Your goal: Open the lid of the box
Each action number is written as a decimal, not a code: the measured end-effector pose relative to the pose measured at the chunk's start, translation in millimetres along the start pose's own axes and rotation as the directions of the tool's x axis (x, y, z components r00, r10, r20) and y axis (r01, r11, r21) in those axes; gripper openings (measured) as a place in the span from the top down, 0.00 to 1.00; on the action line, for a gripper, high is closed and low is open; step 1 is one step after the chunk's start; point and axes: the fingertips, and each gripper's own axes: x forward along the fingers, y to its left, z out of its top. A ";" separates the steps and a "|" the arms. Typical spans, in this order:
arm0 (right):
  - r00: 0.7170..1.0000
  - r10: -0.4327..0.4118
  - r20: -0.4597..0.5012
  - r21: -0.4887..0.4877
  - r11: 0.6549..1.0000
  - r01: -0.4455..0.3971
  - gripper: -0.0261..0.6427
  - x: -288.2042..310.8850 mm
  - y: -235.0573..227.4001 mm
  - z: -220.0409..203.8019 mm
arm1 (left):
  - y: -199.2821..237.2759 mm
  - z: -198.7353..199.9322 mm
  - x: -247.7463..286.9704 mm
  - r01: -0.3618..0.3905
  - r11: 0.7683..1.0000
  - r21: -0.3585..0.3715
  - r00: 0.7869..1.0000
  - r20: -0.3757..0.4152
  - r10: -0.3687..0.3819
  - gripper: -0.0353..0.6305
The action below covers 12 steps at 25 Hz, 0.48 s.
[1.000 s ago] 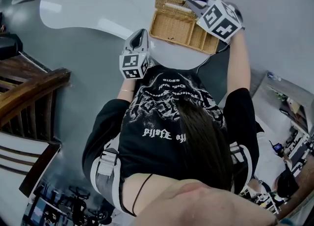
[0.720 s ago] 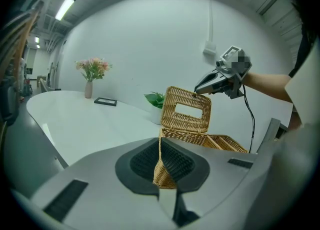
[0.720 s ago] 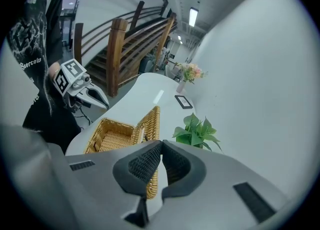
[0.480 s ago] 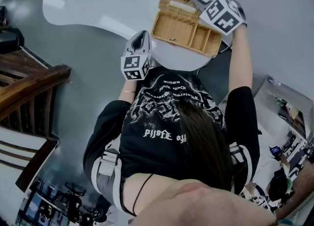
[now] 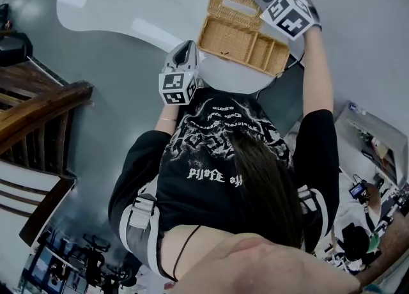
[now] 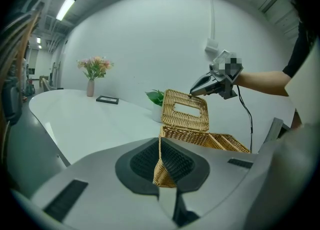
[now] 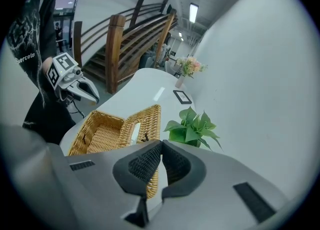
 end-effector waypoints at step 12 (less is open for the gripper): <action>1.000 0.006 -0.008 0.029 1.000 -0.006 0.91 18.0 -14.1 -9.4 | 5.6 6.7 3.4 -0.019 1.000 0.005 1.000 -0.003 0.019 0.90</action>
